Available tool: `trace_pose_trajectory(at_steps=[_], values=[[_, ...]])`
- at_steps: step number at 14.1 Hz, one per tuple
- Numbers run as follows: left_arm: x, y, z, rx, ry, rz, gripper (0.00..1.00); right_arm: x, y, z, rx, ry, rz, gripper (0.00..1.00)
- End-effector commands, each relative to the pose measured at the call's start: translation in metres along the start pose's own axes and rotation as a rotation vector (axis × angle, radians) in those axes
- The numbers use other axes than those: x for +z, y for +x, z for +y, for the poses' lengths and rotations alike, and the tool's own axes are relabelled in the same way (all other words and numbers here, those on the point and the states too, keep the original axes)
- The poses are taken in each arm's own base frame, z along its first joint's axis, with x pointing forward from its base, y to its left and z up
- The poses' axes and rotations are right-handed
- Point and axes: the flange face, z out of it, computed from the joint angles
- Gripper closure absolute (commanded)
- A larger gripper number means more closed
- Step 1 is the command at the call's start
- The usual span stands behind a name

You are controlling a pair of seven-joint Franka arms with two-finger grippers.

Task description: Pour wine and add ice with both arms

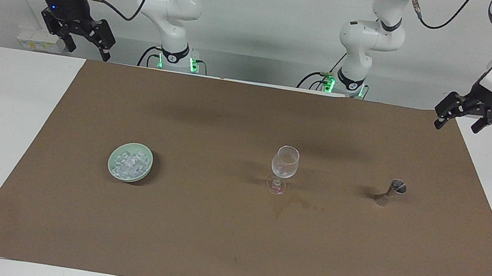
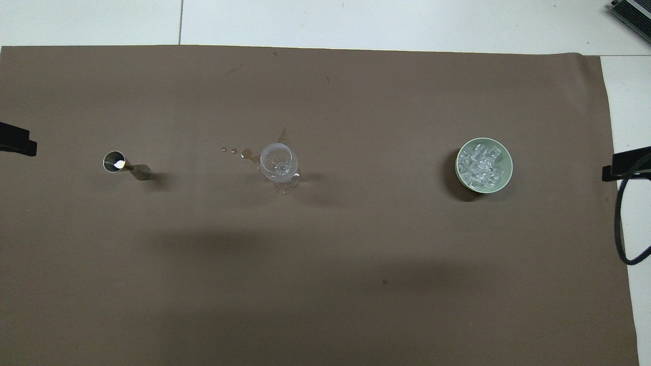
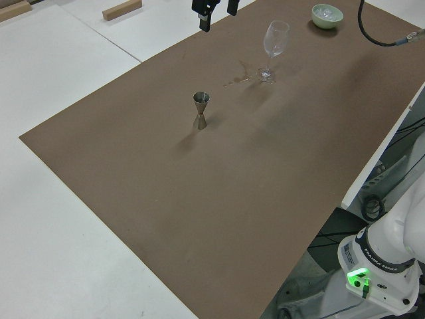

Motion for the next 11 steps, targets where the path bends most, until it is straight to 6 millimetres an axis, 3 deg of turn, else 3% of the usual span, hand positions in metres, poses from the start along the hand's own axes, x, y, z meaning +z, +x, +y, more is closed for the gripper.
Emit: trace_pose_trajectory(at_steps=[1, 11], values=[[-0.0043, -0.0013, -0.0038, 0.007, 0.000, 0.015, 0.00, -0.0004, -0.0046, 0.0016, -0.007, 0.028, -0.010, 0.00], [-0.0092, -0.0008, -0.0014, -0.005, -0.008, 0.022, 0.00, 0.0056, -0.0100, 0.0040, -0.004, 0.025, -0.002, 0.00]])
